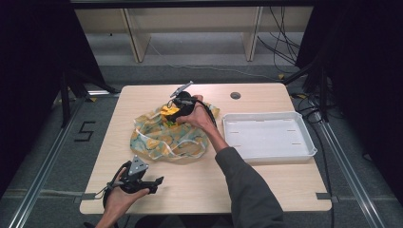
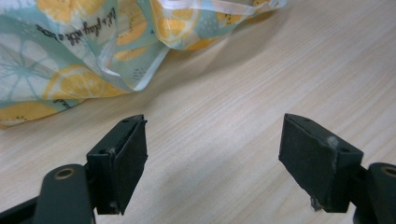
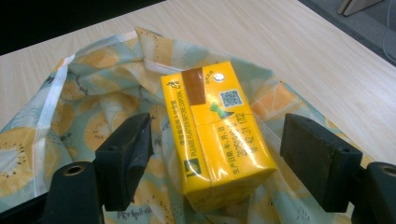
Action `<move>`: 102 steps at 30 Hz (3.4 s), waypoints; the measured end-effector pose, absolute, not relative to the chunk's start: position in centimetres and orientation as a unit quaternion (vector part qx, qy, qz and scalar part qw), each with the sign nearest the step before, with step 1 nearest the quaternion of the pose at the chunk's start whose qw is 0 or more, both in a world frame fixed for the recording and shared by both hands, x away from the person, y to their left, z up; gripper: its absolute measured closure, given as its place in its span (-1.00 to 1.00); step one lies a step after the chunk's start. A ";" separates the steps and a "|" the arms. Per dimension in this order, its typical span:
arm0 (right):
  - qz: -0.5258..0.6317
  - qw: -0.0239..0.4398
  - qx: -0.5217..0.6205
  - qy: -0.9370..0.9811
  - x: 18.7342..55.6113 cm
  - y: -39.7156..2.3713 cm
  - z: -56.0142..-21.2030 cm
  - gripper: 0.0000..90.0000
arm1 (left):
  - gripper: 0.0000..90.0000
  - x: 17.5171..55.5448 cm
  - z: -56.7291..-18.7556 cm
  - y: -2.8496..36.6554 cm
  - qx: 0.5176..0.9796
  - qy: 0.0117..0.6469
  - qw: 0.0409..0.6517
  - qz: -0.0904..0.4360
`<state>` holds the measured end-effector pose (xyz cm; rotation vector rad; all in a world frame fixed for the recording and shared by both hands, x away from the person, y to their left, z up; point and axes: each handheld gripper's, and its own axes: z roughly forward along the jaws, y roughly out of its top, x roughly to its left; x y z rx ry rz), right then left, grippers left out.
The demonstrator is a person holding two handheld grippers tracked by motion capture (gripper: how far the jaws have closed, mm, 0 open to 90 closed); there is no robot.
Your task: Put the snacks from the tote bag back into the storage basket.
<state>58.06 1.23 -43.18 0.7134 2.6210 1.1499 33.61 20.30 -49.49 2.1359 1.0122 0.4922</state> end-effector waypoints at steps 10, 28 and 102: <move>0.384 0.090 0.241 0.887 58.2 1.8 -43.9 -0.33 | -0.49 33.7 -49.7 20.3 0.814 0.409 0.368 0.185; 0.390 0.100 0.218 0.889 58.9 1.9 -44.9 -0.07 | -0.49 33.6 -50.0 20.3 0.827 0.400 0.352 0.176; 0.454 0.137 0.145 0.869 50.0 -10.7 -34.0 0.14 | -0.47 33.6 -49.7 21.0 0.828 0.399 0.342 0.197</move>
